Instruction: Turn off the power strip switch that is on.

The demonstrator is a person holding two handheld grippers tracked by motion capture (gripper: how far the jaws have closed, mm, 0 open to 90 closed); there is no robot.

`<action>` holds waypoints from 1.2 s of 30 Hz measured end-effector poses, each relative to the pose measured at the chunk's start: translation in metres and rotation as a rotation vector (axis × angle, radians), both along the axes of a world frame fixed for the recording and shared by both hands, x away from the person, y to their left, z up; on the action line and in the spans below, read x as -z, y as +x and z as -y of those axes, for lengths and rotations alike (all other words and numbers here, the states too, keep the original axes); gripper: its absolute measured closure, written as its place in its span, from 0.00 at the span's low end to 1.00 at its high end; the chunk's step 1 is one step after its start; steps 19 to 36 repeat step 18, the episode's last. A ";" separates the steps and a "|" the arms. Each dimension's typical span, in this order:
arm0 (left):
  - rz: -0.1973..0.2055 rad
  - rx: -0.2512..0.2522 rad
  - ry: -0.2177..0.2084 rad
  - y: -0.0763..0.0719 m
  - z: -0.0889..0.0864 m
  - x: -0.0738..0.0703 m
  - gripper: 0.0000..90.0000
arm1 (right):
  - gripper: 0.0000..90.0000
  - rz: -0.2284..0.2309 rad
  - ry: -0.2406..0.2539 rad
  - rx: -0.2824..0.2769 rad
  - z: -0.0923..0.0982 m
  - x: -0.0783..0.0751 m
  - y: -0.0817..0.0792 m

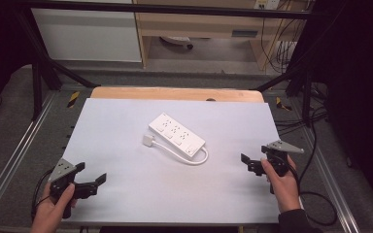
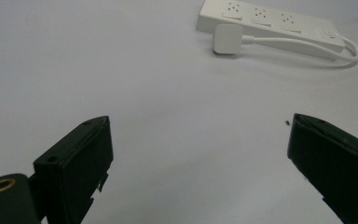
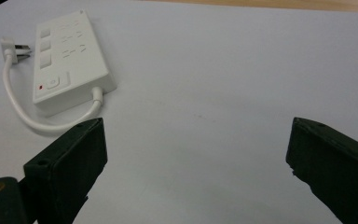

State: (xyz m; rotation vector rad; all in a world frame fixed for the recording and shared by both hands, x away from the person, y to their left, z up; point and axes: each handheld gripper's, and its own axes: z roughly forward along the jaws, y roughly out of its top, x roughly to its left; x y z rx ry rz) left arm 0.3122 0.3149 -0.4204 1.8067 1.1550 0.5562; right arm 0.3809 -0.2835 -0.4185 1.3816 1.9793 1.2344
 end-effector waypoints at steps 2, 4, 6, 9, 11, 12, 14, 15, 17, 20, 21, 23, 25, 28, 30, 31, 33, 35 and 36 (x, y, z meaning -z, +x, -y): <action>0.000 0.001 0.001 0.000 0.000 0.000 0.07 | 0.06 0.002 0.001 -0.007 -0.002 0.004 -0.001; -0.001 0.001 0.000 0.000 0.000 0.000 0.07 | 0.06 -0.002 -0.007 -0.022 -0.006 0.008 -0.001; -0.002 0.002 -0.001 0.000 0.000 0.000 0.07 | 0.06 -0.008 -0.019 -0.032 -0.010 0.011 -0.001; -0.001 0.002 0.000 0.000 0.000 0.000 0.07 | 0.06 -0.015 -0.031 -0.042 -0.016 0.016 0.001; 0.000 0.004 0.001 0.000 0.001 0.000 0.07 | 0.06 -0.021 -0.042 -0.051 -0.020 0.020 0.003; 0.000 0.005 0.002 0.000 0.001 0.000 0.07 | 0.06 -0.025 -0.048 -0.057 -0.022 0.022 0.004; 0.000 0.005 0.001 0.000 0.001 0.000 0.07 | 0.06 -0.028 -0.056 -0.064 -0.027 0.025 0.006; -0.001 0.006 0.002 0.000 0.001 0.000 0.07 | 0.06 -0.027 -0.064 -0.068 -0.029 0.026 0.007; 0.000 0.008 0.002 0.001 0.001 0.000 0.07 | 0.05 -0.019 -0.070 -0.060 -0.033 0.029 0.011; 0.000 0.008 0.002 0.001 0.001 0.000 0.07 | 0.05 -0.023 -0.079 -0.055 -0.035 0.031 0.014; 0.000 0.008 0.002 0.001 0.001 0.000 0.07 | 0.05 -0.023 -0.079 -0.055 -0.035 0.031 0.014; 0.000 0.008 0.002 0.001 0.001 0.000 0.07 | 0.05 -0.023 -0.079 -0.055 -0.035 0.031 0.014; 0.000 0.008 0.002 0.001 0.001 0.000 0.07 | 0.05 -0.023 -0.079 -0.055 -0.035 0.031 0.014; 0.000 0.008 0.002 0.001 0.001 0.000 0.07 | 0.05 -0.023 -0.079 -0.055 -0.035 0.031 0.014; 0.000 0.008 0.002 0.001 0.001 0.000 0.07 | 0.05 -0.023 -0.079 -0.055 -0.035 0.031 0.014; 0.000 0.008 0.002 0.001 0.001 0.000 0.07 | 0.05 -0.023 -0.079 -0.055 -0.035 0.031 0.014; 0.000 0.008 0.002 0.001 0.001 0.000 0.07 | 0.05 -0.023 -0.079 -0.055 -0.035 0.031 0.014; 0.000 0.008 0.002 0.001 0.001 0.000 0.07 | 0.05 -0.023 -0.079 -0.055 -0.035 0.031 0.014; 0.000 0.008 0.002 0.001 0.001 0.000 0.07 | 0.05 -0.023 -0.079 -0.055 -0.035 0.031 0.014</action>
